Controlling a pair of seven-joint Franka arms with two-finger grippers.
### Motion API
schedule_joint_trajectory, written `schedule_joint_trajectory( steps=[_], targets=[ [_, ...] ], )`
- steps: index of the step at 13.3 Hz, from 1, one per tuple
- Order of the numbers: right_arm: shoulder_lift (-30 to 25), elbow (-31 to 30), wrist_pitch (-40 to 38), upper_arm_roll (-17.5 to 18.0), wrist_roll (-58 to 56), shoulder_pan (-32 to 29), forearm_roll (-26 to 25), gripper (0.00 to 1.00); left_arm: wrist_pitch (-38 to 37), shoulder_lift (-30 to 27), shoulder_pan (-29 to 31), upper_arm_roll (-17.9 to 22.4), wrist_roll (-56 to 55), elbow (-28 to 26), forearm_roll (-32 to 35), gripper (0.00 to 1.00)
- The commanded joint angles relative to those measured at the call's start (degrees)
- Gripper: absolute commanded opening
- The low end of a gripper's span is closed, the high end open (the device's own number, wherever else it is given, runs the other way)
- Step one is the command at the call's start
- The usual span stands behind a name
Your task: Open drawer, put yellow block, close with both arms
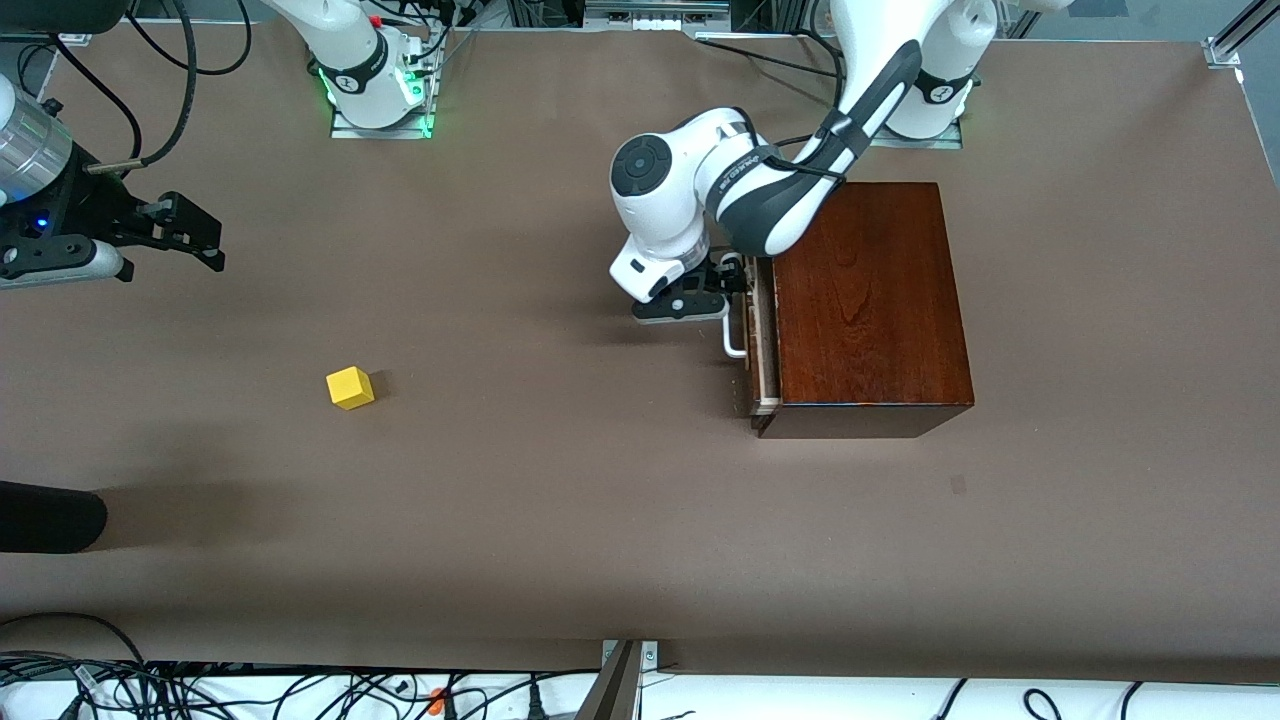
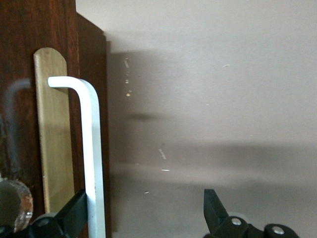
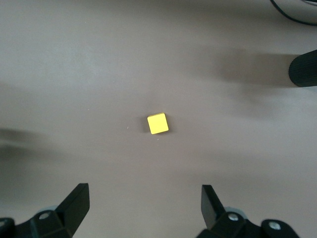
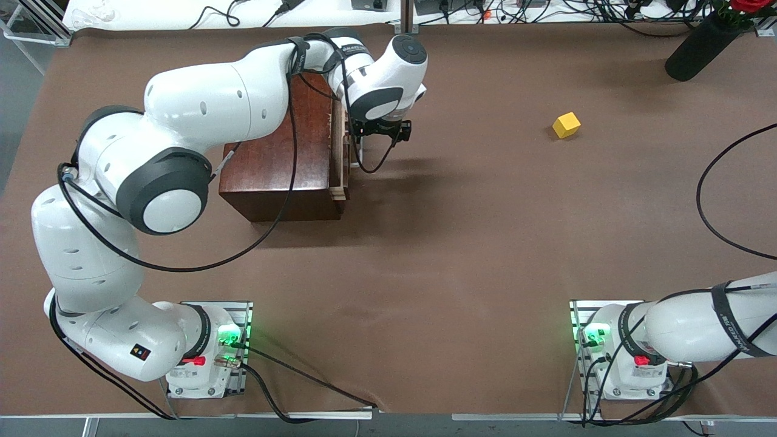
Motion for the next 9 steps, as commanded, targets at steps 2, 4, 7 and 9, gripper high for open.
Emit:
schedule_joint_trajectory(
  steps=[2, 4, 7, 9],
  targets=[
    [0.5, 1.4, -0.7, 0.2, 0.7, 0.1, 0.1, 1.00, 1.4, 5.5, -3.3, 0.1, -2.3, 8.0, 0.7, 1.00],
    [0.4, 1.4, -0.8, 0.2, 0.7, 0.1, 0.1, 1.00, 1.4, 6.0, -4.3, 0.1, -2.8, 9.1, 0.7, 1.00],
    [0.5, 1.4, -0.7, 0.2, 0.7, 0.1, 0.1, 1.00, 1.4, 7.7, -5.7, 0.1, -2.9, 11.9, 0.6, 1.00],
    [0.5, 1.4, -0.8, 0.2, 0.7, 0.1, 0.1, 1.00, 1.4, 8.7, -6.5, 0.1, -2.9, 14.1, 0.6, 1.00]
  ],
)
